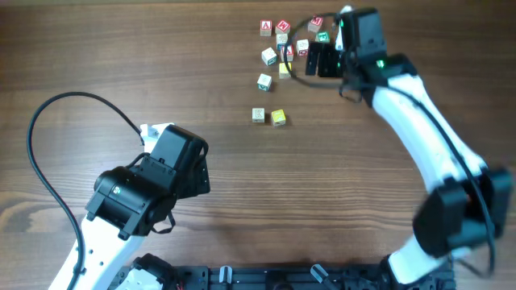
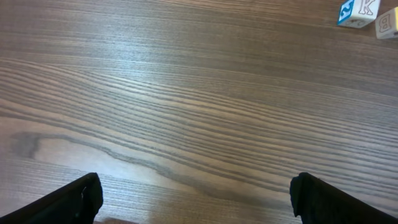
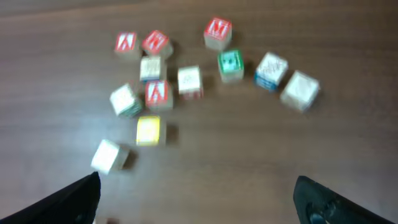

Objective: Form a horizontal line

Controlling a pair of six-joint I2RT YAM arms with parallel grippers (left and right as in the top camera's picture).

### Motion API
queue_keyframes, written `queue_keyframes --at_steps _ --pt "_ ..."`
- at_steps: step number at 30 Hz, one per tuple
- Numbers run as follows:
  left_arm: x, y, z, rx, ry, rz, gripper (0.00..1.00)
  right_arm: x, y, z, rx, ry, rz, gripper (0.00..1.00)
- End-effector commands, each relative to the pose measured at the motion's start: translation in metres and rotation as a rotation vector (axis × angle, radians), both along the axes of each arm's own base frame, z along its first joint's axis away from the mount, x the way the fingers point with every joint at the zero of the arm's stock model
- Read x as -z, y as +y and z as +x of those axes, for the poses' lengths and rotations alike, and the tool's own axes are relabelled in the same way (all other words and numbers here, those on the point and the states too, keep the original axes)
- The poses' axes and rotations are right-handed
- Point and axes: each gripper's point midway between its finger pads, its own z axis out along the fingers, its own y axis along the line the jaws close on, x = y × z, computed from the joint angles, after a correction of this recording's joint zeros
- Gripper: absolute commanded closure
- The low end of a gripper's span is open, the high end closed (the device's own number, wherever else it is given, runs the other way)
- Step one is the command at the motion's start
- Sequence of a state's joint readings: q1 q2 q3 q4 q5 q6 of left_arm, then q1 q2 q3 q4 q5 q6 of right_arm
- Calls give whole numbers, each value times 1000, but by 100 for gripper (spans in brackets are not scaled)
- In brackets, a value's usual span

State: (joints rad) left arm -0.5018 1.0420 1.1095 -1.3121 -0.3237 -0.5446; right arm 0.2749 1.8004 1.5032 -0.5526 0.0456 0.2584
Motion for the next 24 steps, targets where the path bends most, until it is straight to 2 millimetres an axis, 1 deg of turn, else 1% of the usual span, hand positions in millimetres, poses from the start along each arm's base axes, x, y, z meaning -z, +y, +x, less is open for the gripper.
queue_keyframes --at_steps 1,3,4,6,8,9,10,11,13,14,17,18,19,20,21,23,24 --pt "-1 1 0 -13 -5 -7 0 44 12 49 -70 80 -19 1" --pt "-1 1 0 -13 -4 -7 0 62 19 76 -75 96 -23 1" --pt "-1 1 0 -13 -5 -7 0 67 22 86 -72 91 -19 1" --pt "-1 1 0 -13 -5 -7 0 84 28 105 -64 80 -2 10" --pt "-1 1 0 -13 -5 -7 0 104 29 115 -15 78 39 15" --pt "-1 1 0 -13 -4 -7 0 123 32 120 3 88 68 18" --pt "-1 1 0 -13 -4 -7 0 134 39 122 -14 96 100 18" --pt "-1 0 0 -13 -5 -7 0 141 40 123 -1 103 118 19" --pt "-1 1 0 -13 -5 -7 0 152 42 127 22 102 139 25" --pt "-1 1 0 -13 -5 -7 0 159 42 128 32 106 145 30" --pt "-1 0 0 -13 -4 -7 0 175 37 130 69 115 143 32" --pt "-1 1 0 -13 -4 -7 0 179 37 130 71 117 138 34" --pt "-1 1 0 -13 -5 -7 0 181 37 129 72 120 137 37" --pt "-1 1 0 -13 -4 -7 0 182 36 129 72 124 136 44" --pt "-1 0 0 -13 -5 -7 0 183 36 127 72 129 134 53" --pt "-1 1 0 -13 -5 -7 0 183 36 127 72 130 134 60" --pt "-1 1 0 -13 -4 -7 0 183 36 127 71 131 133 66"
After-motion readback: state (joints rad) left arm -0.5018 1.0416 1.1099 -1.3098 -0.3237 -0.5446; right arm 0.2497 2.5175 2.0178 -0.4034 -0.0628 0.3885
